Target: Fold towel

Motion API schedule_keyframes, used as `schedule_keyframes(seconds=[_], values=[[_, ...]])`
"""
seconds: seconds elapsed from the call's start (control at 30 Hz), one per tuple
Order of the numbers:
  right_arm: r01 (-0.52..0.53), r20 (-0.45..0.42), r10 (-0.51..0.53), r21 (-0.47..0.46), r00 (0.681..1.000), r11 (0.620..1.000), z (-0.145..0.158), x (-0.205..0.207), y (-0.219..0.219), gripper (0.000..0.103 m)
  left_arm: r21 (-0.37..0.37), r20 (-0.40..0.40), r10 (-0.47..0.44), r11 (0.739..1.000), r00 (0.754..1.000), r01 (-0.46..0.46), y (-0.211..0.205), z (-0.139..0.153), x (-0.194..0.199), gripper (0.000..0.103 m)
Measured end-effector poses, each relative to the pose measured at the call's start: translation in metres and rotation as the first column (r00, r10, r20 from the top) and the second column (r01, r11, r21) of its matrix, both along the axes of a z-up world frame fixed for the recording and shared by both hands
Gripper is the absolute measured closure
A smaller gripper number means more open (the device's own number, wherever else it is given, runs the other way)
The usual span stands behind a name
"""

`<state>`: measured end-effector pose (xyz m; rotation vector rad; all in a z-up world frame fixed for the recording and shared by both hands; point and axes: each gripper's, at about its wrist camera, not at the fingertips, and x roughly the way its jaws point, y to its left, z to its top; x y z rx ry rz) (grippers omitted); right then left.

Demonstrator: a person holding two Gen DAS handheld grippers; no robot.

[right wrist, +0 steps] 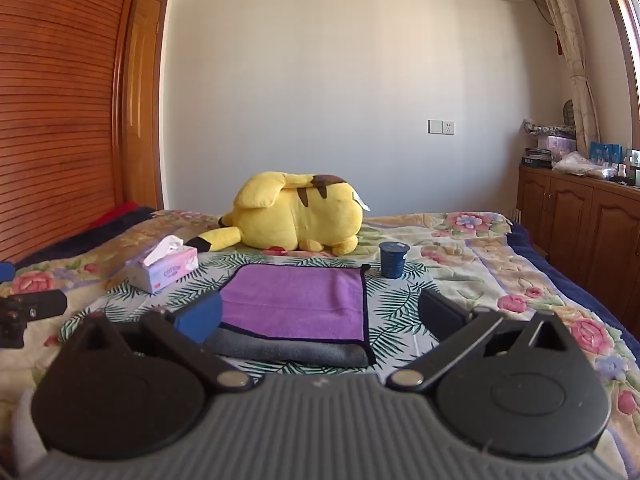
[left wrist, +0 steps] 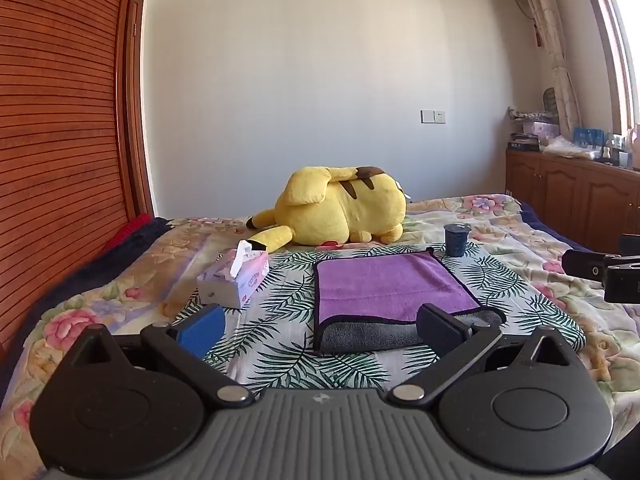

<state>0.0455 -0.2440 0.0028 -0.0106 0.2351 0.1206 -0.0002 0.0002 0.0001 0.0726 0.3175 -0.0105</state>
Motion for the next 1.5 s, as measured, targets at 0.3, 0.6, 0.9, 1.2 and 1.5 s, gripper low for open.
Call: schedule_keyframes(seconds=[0.3,0.6,0.9,1.2,1.5], values=[[-0.001,0.000,0.001,0.002,1.000,1.000,0.0002,0.0001,-0.0017,0.000,0.009,0.011,0.004,1.000,1.000,-0.004,0.0007,0.0009,-0.0017,0.018],[0.000,0.001,0.000,0.004,1.000,1.000,0.0012,0.0006,-0.0034,0.000,0.003,0.007,0.001,1.000,1.000,-0.001,0.0011,0.0014,-0.0017,0.018],[-0.002,0.002,0.002,0.001,1.000,1.000,0.0013,0.0012,-0.0026,0.000,0.004,0.007,0.001,1.000,1.000,-0.001,0.0031,0.0001,-0.0010,0.018],[0.000,0.000,0.000,0.002,1.000,1.000,0.0013,0.0010,-0.0031,0.000,0.003,0.006,0.001,1.000,1.000,-0.001,0.0035,-0.0001,-0.0005,0.018],[0.000,0.000,0.000,0.002,1.000,1.000,0.0013,0.0017,-0.0030,0.000,0.003,0.006,0.001,1.000,1.000,-0.001,0.0036,0.0001,-0.0002,0.018]])
